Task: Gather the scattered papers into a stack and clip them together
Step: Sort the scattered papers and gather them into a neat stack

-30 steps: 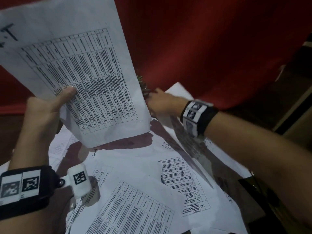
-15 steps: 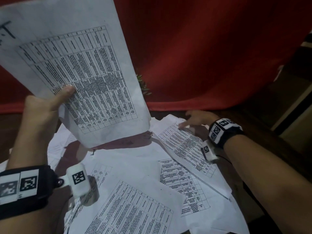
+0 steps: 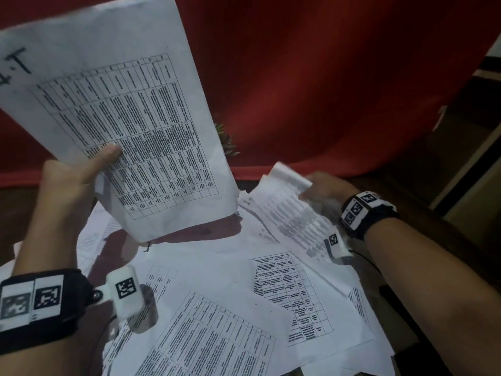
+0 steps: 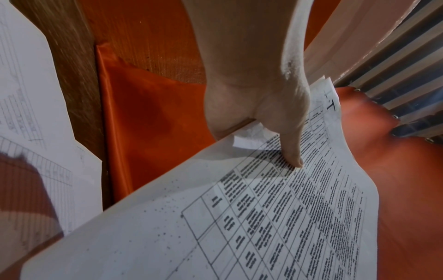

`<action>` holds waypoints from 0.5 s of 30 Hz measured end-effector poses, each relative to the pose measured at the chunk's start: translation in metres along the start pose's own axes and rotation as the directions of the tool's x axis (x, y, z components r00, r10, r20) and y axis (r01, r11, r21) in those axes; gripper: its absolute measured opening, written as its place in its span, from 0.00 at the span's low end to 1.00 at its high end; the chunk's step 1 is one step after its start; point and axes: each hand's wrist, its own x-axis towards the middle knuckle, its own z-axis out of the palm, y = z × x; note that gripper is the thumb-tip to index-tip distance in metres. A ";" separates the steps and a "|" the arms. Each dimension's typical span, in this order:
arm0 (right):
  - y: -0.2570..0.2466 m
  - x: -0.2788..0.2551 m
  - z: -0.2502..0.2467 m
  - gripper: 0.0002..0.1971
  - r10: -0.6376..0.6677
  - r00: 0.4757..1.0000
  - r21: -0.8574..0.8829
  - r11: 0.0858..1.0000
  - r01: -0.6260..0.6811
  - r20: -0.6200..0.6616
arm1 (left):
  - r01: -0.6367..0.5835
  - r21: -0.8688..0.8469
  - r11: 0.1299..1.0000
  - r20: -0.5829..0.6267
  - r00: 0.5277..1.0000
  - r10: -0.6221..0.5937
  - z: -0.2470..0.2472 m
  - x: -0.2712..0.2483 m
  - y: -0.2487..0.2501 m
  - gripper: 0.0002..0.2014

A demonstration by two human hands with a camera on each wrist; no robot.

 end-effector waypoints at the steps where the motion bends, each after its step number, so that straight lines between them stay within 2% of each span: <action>1: -0.006 -0.007 -0.009 0.07 -0.013 0.998 0.038 0.999 0.016 -0.058 | 0.007 -0.009 1.000 0.013 1.000 -0.007 0.000 0.000 0.000 0.11; 4: -0.024 -0.034 -0.042 0.06 -0.045 0.978 0.109 0.992 0.069 -0.202 | 0.021 0.069 0.997 -0.028 0.999 -0.019 0.004 -0.006 0.006 0.07; 7: -0.038 -0.072 -0.077 0.09 -0.115 0.945 0.185 0.967 0.177 -0.305 | 0.024 0.062 0.998 -0.170 0.985 -0.013 0.005 -0.007 0.008 0.14; 9: -0.048 -0.103 -0.100 0.13 -0.162 0.923 0.262 0.929 0.262 -0.350 | -0.003 0.035 0.999 -0.217 0.976 0.010 0.009 -0.008 0.011 0.19; 11: -0.056 -0.132 -0.121 0.15 -0.201 0.918 0.351 0.878 0.324 -0.343 | 0.009 0.054 0.998 -0.214 0.977 0.003 0.016 -0.008 0.015 0.20; 15: -0.074 -0.178 -0.154 0.19 -0.288 0.894 0.483 0.762 0.430 -0.343 | 0.007 0.155 0.988 -0.129 0.992 0.014 0.038 -0.008 0.028 0.13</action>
